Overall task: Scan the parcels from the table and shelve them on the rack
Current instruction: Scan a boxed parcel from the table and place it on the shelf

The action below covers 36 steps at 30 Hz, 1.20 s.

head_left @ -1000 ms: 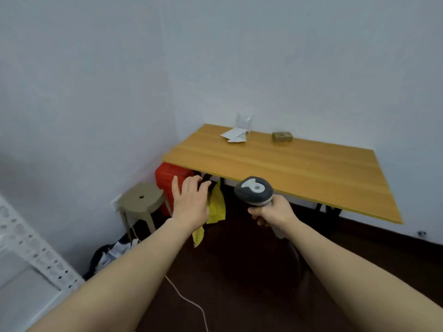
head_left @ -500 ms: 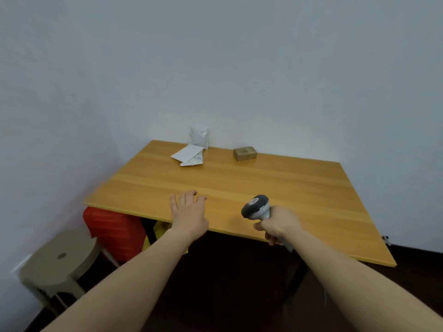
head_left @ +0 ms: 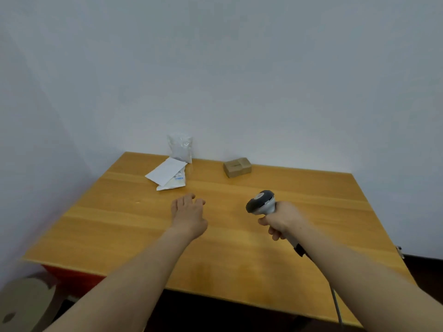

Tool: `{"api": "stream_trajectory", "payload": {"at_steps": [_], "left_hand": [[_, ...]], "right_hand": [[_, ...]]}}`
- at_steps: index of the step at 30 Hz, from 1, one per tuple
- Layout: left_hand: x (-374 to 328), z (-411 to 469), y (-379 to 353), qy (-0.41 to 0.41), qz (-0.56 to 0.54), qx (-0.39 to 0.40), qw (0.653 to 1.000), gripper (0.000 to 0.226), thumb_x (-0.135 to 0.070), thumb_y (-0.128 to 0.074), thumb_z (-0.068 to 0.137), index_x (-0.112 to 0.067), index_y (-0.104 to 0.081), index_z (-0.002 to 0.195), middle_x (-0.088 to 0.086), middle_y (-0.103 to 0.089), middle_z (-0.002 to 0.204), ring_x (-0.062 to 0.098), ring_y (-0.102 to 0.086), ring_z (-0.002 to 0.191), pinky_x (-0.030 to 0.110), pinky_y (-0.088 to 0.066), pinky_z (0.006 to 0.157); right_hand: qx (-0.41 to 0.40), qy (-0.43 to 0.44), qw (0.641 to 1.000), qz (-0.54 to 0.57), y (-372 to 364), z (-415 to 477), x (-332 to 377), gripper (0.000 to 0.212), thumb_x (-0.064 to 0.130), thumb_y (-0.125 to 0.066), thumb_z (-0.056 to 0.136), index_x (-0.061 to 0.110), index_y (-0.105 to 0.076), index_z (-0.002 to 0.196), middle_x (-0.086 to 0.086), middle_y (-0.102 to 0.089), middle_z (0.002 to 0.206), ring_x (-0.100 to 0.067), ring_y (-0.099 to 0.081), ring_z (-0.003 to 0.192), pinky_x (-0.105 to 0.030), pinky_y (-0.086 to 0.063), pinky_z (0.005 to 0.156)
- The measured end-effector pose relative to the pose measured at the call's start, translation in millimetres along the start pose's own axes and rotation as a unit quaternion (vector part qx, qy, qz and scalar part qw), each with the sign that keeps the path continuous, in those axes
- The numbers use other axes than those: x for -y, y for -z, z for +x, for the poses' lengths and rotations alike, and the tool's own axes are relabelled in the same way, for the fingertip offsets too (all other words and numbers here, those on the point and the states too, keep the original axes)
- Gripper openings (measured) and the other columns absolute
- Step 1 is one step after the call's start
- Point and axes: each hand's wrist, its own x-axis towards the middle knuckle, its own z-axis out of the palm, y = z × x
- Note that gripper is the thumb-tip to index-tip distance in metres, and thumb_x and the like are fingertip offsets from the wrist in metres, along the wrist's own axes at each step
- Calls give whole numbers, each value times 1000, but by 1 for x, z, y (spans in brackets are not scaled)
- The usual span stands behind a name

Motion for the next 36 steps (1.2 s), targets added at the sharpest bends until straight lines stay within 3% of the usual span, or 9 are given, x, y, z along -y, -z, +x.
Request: {"api": "stream_trajectory", "payload": {"at_steps": [5,14,19,25,28,32,34,35,36], "left_hand": [[-25,78,-2,0,-22,27,999,57,-26,-55,90,-23,-37,143,4,-28,149,24,-24,138,38,-22,113],[-71,212,-33,-31,-72,98,992,61,-25,-56,92,-14,-30,146,8,-32,146,26,-35,132,36,-39,104],[-88,302,-56,-26,-83,108,990,76,-27,-61,89,-10,-17,150,14,-27,149,33,-25,138,39,-31,108],[-89,384,-91,-25,-39,165,985,104,-47,-67,83,-15,4,153,18,2,158,37,4,146,50,-13,116],[-84,399,-110,-45,-8,187,981,108,-49,-69,81,-15,5,153,17,-7,156,37,-8,144,50,-20,114],[-77,389,-111,-33,-36,164,985,90,-50,-71,78,-11,-25,145,15,-36,141,32,-37,128,40,-37,104],[-75,374,-101,25,-217,199,955,90,-37,-79,74,-12,-30,144,8,-44,135,26,-46,119,36,-43,96],[-72,365,-95,64,-351,237,904,92,-28,-82,72,-12,-30,146,5,-46,132,23,-50,112,35,-46,91],[-69,354,-88,97,-477,279,828,97,-19,-83,70,-14,-27,148,6,-48,134,23,-54,109,36,-49,90]], "right_hand": [[40,-6,996,79,26,67,9,15,21,-69,86,7,-65,87,-8,-67,65,-18,-61,49,-27,-45,49],[31,-55,961,270,50,159,9,16,13,-73,84,-2,-66,86,-15,-67,67,-20,-60,47,-25,-46,44],[3,-92,942,324,49,208,7,18,14,-73,83,-3,-67,86,-13,-69,65,-22,-60,50,-28,-47,49],[-12,-116,930,348,42,251,6,16,15,-75,81,0,-67,79,-11,-67,63,-22,-59,52,-30,-47,52],[-20,-130,927,351,35,261,2,17,15,-74,82,1,-67,78,-10,-67,62,-20,-59,50,-28,-47,50],[-9,-137,926,351,28,260,2,18,16,-74,83,0,-67,79,-10,-67,61,-20,-59,48,-27,-48,48],[-12,-128,929,347,25,254,5,18,15,-74,83,0,-67,78,-10,-67,61,-21,-59,49,-28,-49,50],[-13,-122,929,348,24,250,7,17,15,-74,83,0,-67,79,-11,-67,62,-21,-59,49,-29,-49,51],[-12,-115,930,349,24,245,10,17,14,-74,82,0,-67,79,-11,-68,62,-21,-60,49,-30,-49,52]]}}
